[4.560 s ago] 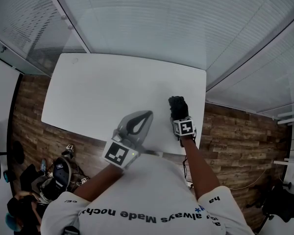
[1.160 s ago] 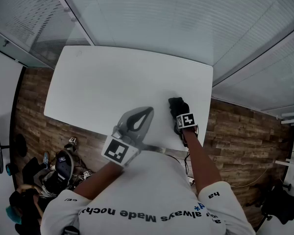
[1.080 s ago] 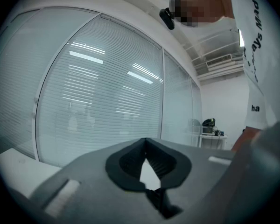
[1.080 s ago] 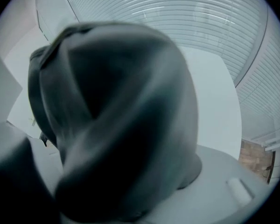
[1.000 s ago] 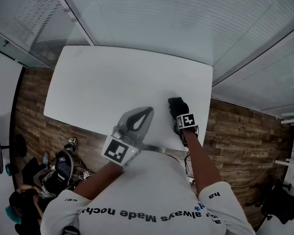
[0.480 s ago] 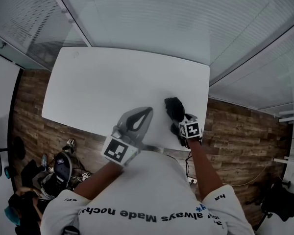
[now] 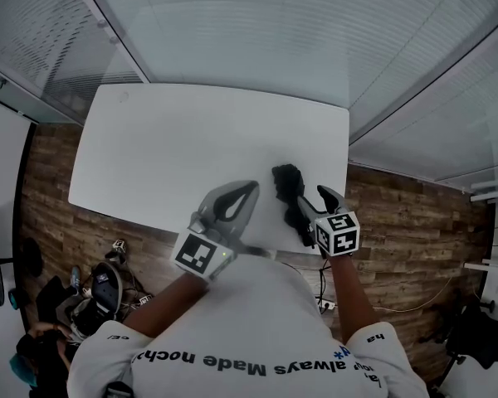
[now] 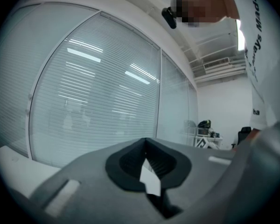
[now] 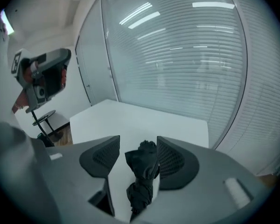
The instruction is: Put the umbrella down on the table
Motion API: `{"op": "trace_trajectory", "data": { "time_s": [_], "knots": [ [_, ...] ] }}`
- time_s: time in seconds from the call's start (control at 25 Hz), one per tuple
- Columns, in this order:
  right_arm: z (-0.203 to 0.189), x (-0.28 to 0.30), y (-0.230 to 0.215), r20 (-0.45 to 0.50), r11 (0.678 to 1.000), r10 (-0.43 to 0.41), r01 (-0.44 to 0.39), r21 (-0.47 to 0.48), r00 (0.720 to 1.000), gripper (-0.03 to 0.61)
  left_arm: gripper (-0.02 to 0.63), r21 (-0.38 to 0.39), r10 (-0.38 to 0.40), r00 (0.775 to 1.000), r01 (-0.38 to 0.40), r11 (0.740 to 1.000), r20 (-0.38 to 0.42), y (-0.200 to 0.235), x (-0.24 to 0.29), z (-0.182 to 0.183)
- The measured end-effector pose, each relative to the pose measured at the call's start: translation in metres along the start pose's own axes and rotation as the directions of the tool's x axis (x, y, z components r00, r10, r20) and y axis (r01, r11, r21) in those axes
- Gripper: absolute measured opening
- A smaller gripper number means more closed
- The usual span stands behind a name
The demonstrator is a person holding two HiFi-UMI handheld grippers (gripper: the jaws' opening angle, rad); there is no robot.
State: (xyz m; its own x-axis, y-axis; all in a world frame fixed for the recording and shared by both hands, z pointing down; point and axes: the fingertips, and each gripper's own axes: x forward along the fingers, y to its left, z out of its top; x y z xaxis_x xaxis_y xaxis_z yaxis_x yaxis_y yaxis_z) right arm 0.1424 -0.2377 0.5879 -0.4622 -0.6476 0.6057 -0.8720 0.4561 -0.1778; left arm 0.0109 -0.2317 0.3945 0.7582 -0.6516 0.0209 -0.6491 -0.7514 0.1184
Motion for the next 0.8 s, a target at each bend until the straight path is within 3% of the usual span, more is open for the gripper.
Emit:
{"op": "trace_trajectory", "data": {
  "time_s": [0.16,0.4,0.6,0.8],
  "knots": [
    [0.049,-0.034,0.015,0.145,0.999,0.004,0.003,-0.048,0.989,0.226,0.003,0.011,-0.010,1.000,0.010,1.000,0.003,-0.005,0.004,0.002],
    [0.105,-0.079,0.050,0.317,0.990,0.046,-0.001,-0.141,0.947,0.193,0.003,0.010,-0.010,1.000,0.010,1.000,0.003,-0.005,0.006,0.003],
    [0.128,-0.105,0.069,0.452,0.986,0.068,0.009,-0.166,0.889,0.155,0.003,0.012,-0.006,1.000,0.006,1.000,0.004,-0.002,0.007,0.005],
    [0.132,-0.118,0.075,0.495,0.985,0.043,0.046,-0.166,0.868,0.117,0.003,0.012,-0.003,1.000,0.003,1.000,0.005,-0.001,0.007,0.006]
  ]
}}
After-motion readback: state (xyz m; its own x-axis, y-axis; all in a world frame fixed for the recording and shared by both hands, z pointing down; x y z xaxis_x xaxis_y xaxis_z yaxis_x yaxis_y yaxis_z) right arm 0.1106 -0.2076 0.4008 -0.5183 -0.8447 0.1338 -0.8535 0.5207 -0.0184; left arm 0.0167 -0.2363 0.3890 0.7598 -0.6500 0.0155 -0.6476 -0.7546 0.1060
